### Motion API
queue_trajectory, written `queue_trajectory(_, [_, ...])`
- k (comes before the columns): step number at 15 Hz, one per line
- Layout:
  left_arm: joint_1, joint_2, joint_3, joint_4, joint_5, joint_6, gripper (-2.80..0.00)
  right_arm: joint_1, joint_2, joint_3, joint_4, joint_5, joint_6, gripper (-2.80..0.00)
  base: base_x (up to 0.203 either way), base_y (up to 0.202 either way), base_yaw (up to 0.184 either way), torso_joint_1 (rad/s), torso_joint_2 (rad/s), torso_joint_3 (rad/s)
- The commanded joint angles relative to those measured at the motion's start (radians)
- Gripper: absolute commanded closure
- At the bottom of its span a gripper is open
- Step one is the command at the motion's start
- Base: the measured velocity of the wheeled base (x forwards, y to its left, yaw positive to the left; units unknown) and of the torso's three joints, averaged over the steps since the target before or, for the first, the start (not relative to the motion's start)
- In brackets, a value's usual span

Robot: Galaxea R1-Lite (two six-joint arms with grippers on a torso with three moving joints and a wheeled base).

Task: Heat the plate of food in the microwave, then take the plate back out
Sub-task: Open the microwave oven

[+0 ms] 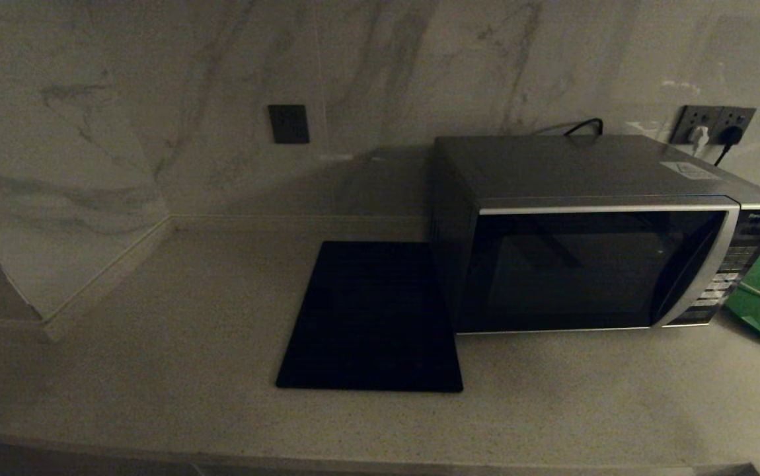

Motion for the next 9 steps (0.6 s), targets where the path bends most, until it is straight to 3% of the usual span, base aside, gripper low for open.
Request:
queue_trajectory(1, [0.000, 0.002, 0.000, 0.000, 0.000, -0.001, 0.00, -0.026, 0.038, 0.057, -0.057, 0.003, -0.051, 0.00, 0.000, 0.000, 0.000, 0.000, 0.00, 0.000])
queue_trajectory(3, [0.001, 0.000, 0.000, 0.000, 0.000, -0.001, 0.00, -0.028, 0.045, 0.120, -0.107, 0.005, -0.134, 0.00, 0.000, 0.000, 0.000, 0.000, 0.00, 0.000])
queue_trajectory(5, [0.000, 0.000, 0.000, 0.000, 0.000, -0.001, 0.00, -0.025, 0.107, 0.108, -0.119, 0.015, -0.137, 0.00, 0.000, 0.000, 0.000, 0.000, 0.00, 0.000])
queue_trajectory(7, [0.000, 0.001, 0.000, 0.000, 0.000, -0.001, 0.00, 0.015, 0.191, 0.054, -0.127, 0.045, -0.103, 0.00, 0.000, 0.000, 0.000, 0.000, 0.00, 0.000])
queue_trajectory(9, [0.000, 0.002, 0.000, 0.000, 0.000, -0.001, 0.00, 0.054, 0.257, 0.032, -0.276, 0.062, 0.013, 0.00, 0.000, 0.000, 0.000, 0.000, 0.00, 0.000])
